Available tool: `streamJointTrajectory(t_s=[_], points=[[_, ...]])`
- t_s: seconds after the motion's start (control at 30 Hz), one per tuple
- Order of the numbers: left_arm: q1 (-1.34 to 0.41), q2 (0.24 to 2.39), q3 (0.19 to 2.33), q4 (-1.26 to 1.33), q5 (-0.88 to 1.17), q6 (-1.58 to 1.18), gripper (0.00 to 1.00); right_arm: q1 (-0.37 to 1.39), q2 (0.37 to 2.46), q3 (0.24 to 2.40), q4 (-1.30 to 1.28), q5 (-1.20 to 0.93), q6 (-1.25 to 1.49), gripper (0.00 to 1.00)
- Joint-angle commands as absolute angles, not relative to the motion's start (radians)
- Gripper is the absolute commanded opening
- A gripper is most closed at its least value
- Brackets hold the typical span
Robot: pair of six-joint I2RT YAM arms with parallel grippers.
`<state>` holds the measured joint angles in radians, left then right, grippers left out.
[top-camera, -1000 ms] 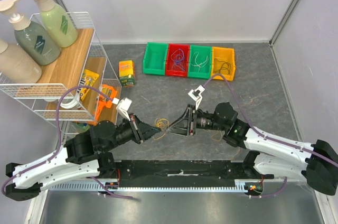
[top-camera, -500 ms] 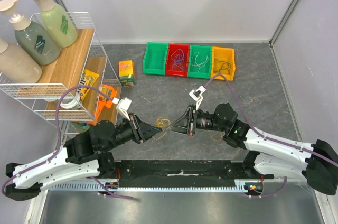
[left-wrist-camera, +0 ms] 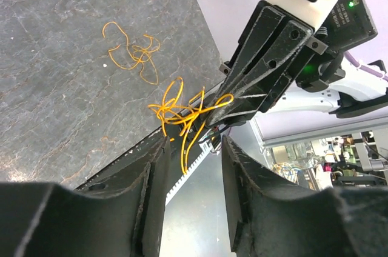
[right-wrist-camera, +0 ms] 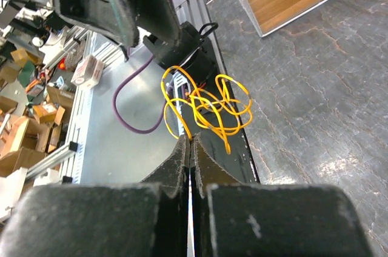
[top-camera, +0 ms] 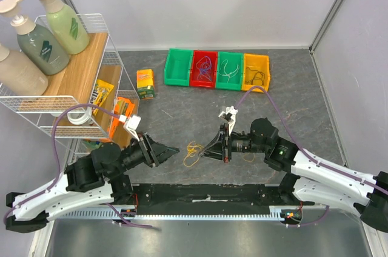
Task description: Untangle the cables
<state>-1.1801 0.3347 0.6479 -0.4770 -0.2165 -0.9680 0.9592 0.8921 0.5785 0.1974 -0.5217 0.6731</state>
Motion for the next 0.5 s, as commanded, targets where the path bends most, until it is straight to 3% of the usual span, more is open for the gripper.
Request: streamJointTrajectory(t_s=[0.0,0.27,0.47], points=[[-1.181,0.388,0.684,-0.465,-0.213,-0.925,0.43,0.959,0.873,0.617,0.190,-0.601,0.620,0.00],[-1.181,0.462,0.680,-0.442,-0.178,-0.874,0.38,0.959,0.847,0.595,0.298,-0.738,0.664,0.00],[-1.180,0.446,0.657,-0.356,-0.126,-0.871,0.52,0.959,0.836,0.591,0.290,-0.758,0.666,0.00]])
